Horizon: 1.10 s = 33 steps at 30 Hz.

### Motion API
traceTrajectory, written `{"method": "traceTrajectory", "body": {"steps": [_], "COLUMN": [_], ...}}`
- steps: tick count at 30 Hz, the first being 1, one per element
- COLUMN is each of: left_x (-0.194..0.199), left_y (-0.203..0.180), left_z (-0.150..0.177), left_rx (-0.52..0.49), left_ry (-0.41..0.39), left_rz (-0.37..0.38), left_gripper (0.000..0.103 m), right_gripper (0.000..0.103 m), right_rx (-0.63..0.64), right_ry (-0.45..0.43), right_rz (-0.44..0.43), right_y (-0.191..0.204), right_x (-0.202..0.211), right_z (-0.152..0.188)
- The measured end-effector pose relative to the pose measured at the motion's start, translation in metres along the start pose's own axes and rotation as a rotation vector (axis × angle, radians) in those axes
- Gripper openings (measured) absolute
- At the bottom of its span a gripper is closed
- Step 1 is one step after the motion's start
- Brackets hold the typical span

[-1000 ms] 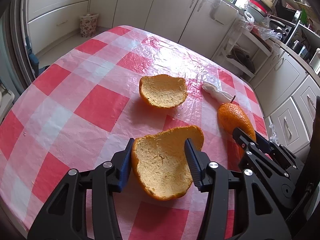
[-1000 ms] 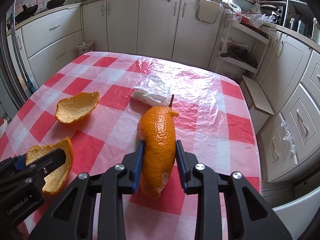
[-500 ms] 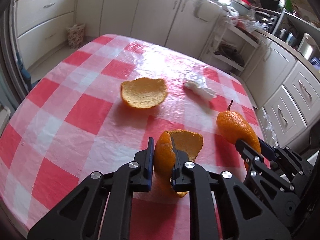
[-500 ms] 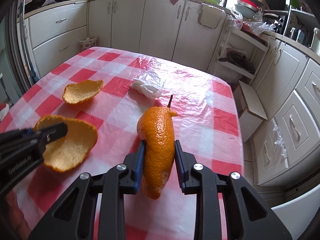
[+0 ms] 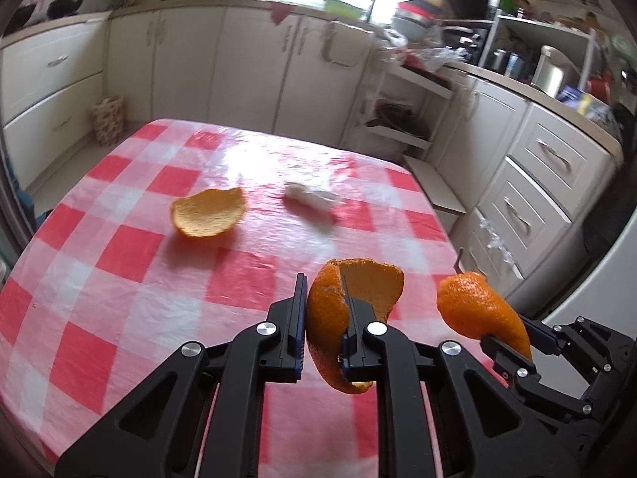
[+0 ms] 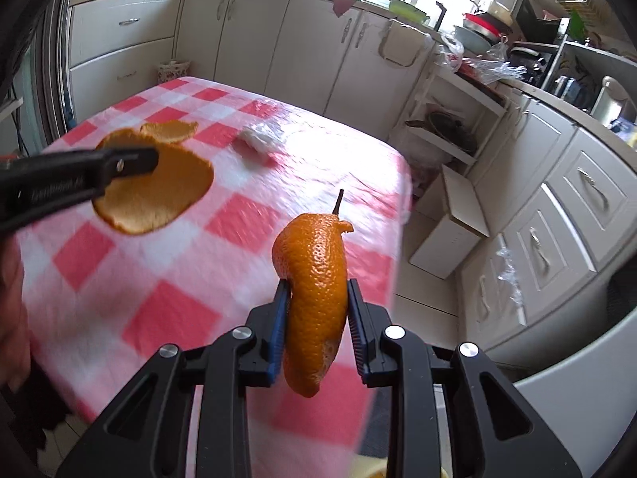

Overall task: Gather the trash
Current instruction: 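Carry the orange and peel half with both grippers over the yellow bucket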

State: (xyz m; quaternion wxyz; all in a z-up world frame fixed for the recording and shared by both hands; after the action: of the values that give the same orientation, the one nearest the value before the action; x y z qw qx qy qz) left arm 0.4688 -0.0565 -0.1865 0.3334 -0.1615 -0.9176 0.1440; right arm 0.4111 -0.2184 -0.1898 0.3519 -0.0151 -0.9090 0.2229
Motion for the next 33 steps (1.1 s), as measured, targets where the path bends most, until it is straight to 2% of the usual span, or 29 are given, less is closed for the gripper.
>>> {"method": "traceTrajectory", "body": {"steps": [9, 23, 33], "left_x": [0.009, 0.022, 0.029], "left_y": [-0.048, -0.161, -0.225], "left_z": [0.021, 0.064, 0.114], "left_rx": [-0.043, -0.154, -0.231], "left_ry": [0.017, 0.065, 0.125], "left_rz": [0.062, 0.174, 0.220], "left_gripper": [0.012, 0.012, 0.012], "right_gripper": [0.029, 0.029, 0.029], "right_rx": [-0.005, -0.032, -0.029], "right_ry": [0.029, 0.131, 0.231], "right_rz": [0.062, 0.151, 0.173], "right_y": [-0.043, -0.106, -0.121], "right_x": [0.028, 0.042, 0.038], "right_z": [0.054, 0.139, 0.199]}}
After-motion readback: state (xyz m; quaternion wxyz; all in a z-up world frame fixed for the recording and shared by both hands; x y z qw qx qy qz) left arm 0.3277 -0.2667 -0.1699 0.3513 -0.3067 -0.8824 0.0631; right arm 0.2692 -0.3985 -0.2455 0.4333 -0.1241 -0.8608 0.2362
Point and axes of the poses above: each gripper's, at about its wrist camera, not at the fingertips, and x roughly against the way its jaws point, y to its left, z to its underside, the point moved 9 cm from there along -x, roughly the way its jaws point, and after that the axes turned 12 degrees about z, right-handed, at the moved point
